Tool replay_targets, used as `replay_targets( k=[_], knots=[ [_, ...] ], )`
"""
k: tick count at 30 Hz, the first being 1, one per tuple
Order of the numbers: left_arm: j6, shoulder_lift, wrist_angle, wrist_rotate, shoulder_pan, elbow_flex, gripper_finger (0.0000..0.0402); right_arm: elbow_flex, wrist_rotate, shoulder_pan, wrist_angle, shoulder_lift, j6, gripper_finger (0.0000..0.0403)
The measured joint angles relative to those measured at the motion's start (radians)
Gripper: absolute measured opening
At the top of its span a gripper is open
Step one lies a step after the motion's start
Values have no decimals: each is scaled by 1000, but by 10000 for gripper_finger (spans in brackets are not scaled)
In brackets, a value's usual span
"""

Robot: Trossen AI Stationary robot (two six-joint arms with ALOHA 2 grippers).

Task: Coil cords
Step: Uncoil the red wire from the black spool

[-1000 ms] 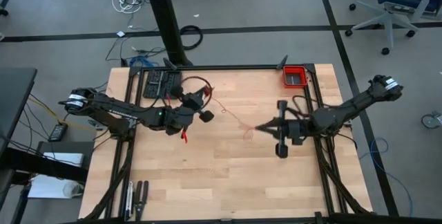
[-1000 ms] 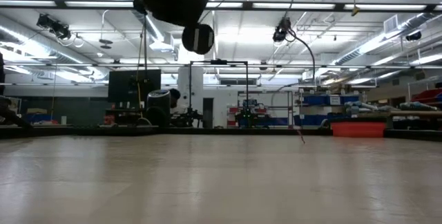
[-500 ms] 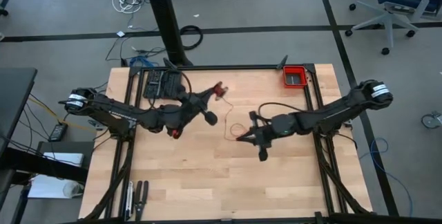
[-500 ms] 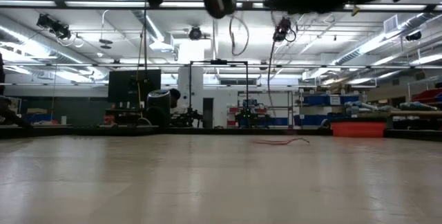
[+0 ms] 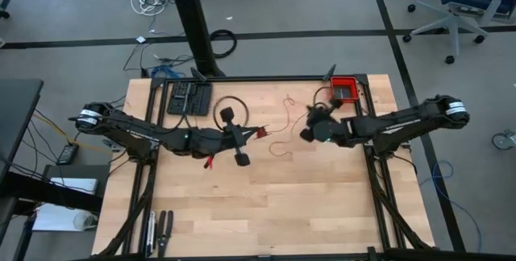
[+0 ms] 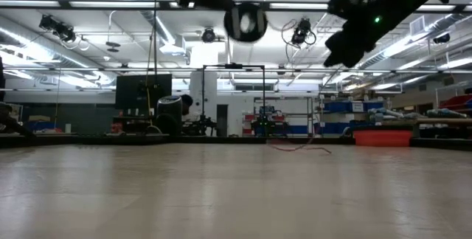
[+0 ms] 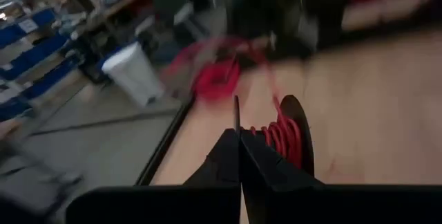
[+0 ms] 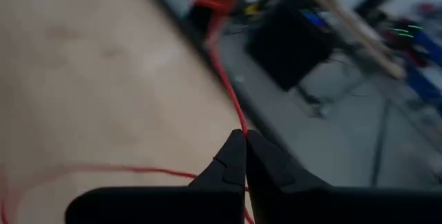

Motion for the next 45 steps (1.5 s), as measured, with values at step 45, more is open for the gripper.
replay_targets(
  k=[45],
  knots=[
    [37, 0, 598, -421, -87, 0, 1, 0, -912, 47, 317, 136, -277, 0]
  ],
)
